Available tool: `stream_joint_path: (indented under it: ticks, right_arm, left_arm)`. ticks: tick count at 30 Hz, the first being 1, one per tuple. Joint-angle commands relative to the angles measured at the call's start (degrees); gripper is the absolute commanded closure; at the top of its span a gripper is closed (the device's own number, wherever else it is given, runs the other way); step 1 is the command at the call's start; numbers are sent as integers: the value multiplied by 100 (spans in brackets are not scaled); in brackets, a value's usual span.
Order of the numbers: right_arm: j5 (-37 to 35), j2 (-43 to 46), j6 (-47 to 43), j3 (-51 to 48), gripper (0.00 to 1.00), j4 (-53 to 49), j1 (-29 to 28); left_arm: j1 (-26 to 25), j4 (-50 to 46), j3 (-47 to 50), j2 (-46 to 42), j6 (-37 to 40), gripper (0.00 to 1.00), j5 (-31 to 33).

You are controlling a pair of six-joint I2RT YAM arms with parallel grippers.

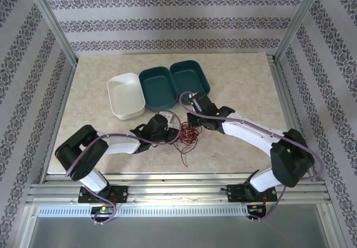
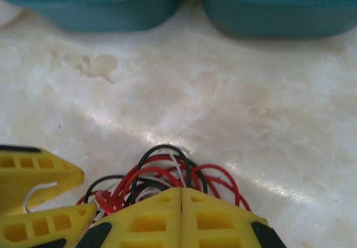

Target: Untangle the cables

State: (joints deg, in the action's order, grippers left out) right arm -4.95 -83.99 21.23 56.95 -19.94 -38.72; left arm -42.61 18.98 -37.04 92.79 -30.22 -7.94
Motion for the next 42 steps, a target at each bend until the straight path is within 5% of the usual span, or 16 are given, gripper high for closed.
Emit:
stream_joint_path:
  ticks: [1,6,16,27,38,42]
  right_arm:
    - [-140,416,100,310,100,-12,130]
    - [-85,646,-13,369,99,11,190]
    - [327,1019,-541,-675,61,-23,211]
    - [601,570,-909,-788,49,43,171]
    - [435,-370,-1161,-248,52,167,112]
    - [427,-519,-1062,-142,78,252,140]
  left_arm:
    - [60,298,-184,190,-1,67,5]
    - [61,539,-346,428,-85,68,-54]
    - [128,722,-274,466,-135,80,53]
    - [183,718,-456,608,-64,84,-11]
    - [192,657,-392,600,-56,84,-1]
    - [203,618,-457,626,-36,84,12]
